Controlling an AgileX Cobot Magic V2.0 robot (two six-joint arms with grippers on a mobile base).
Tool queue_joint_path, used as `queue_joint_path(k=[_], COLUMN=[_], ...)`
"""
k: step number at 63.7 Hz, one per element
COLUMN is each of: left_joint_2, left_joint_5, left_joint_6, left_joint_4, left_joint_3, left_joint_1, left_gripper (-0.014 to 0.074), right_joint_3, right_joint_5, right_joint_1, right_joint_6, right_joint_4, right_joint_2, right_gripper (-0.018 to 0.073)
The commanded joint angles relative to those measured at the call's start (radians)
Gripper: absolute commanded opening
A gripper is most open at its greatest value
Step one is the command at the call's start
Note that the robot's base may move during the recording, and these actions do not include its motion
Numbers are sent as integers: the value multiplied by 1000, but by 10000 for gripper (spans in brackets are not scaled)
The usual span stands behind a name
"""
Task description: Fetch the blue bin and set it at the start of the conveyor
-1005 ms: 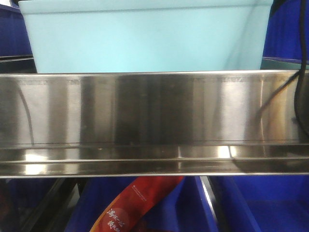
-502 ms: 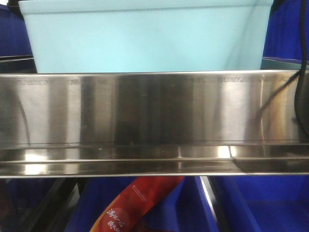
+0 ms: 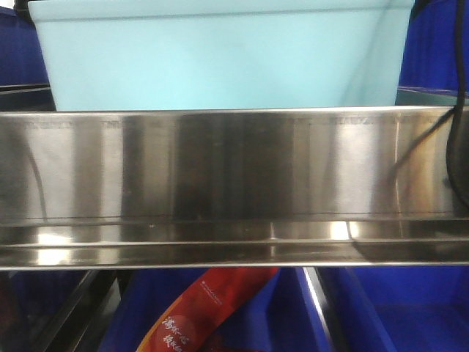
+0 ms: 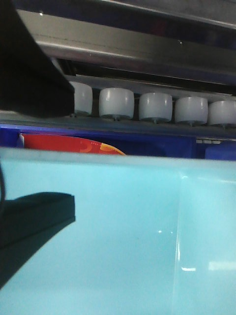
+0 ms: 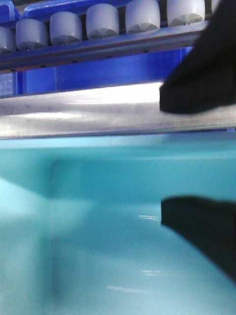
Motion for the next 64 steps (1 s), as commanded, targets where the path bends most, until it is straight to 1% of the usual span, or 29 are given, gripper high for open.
queue_joint_path(k=[1, 5, 6, 8, 9, 10, 12, 19, 27, 32, 42, 53, 59, 64], left_joint_2=[0, 0, 0, 0, 0, 0, 0, -3, -23, -50, -137, -250, -301, -338], left_joint_5=[5, 6, 6, 6, 4, 4, 4, 24, 62, 71, 80, 76, 61, 50], left_joint_6=[-1, -1, -1, -1, -1, -1, -1, -1, -3, -8, -31, -34, -40, -68], left_joint_4=[-3, -3, -3, -3, -3, -3, -1, 17, 63, 65, 64, 66, 72, 88], left_joint_3=[1, 1, 1, 1, 1, 1, 1, -3, -11, -11, -11, -11, -11, -11], left_joint_1=[-4, -6, -9, -13, -15, -18, -23, -45, -69, -81, -86, -88, -88, -88], left_gripper=[198, 117, 78, 37, -6, -36, -113, -111, -111, -111, -111, -111, -111, -111], right_joint_3=[-6, -6, -6, -6, -6, -6, -6, -6, -6, -6, -6, -6, -16, -42], right_joint_5=[-9, -9, -9, -9, -9, -9, -9, 6, 13, 22, 46, 43, 43, 43], right_joint_1=[-4, -4, -4, -4, -4, -4, -4, -2, 9, 21, 60, 110, 125, 127], right_joint_6=[-2, -2, -2, -2, -2, -2, -2, -2, -2, -2, 13, 62, 62, 62], right_joint_4=[-7, -7, -7, -9, -9, -11, -17, -34, -41, -48, -70, -153, -156, -157], right_joint_2=[-3, -3, -3, -3, -3, -3, -3, -8, -42, -75, -154, -230, -263, -275], right_gripper=[114, -6, -38, -102, -149, -170, -160, -153, -153, -153, -153, -153, -153, -153])
